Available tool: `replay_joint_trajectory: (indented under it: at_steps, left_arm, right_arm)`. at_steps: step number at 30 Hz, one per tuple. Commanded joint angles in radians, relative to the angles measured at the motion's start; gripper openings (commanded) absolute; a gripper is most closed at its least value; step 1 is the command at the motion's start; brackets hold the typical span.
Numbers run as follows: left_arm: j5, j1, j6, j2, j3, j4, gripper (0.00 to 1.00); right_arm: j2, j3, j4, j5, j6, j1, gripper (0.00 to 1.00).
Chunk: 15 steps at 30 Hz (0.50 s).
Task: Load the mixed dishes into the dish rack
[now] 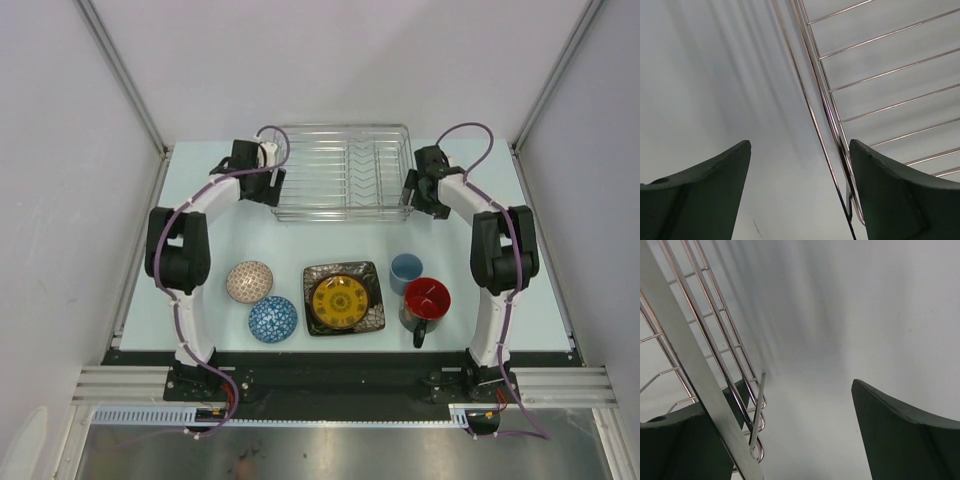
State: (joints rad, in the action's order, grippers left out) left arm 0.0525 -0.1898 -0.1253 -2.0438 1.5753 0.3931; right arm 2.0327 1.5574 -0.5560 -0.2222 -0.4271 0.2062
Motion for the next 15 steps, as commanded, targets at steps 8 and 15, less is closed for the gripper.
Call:
replay_joint_trajectory:
  at_steps: [8, 15]
  left_arm:
    - [-0.014, -0.002, -0.054, 0.181, -0.231, -0.068, 0.84]
    - [0.004, -0.002, -0.04, 0.241, -0.302, -0.082, 0.84]
  right_arm:
    - [-0.184, -0.147, -0.038, -0.089, -0.018, 0.134, 0.86]
    - [-0.25, -0.178, -0.036, -0.106, -0.022, 0.137, 0.89]
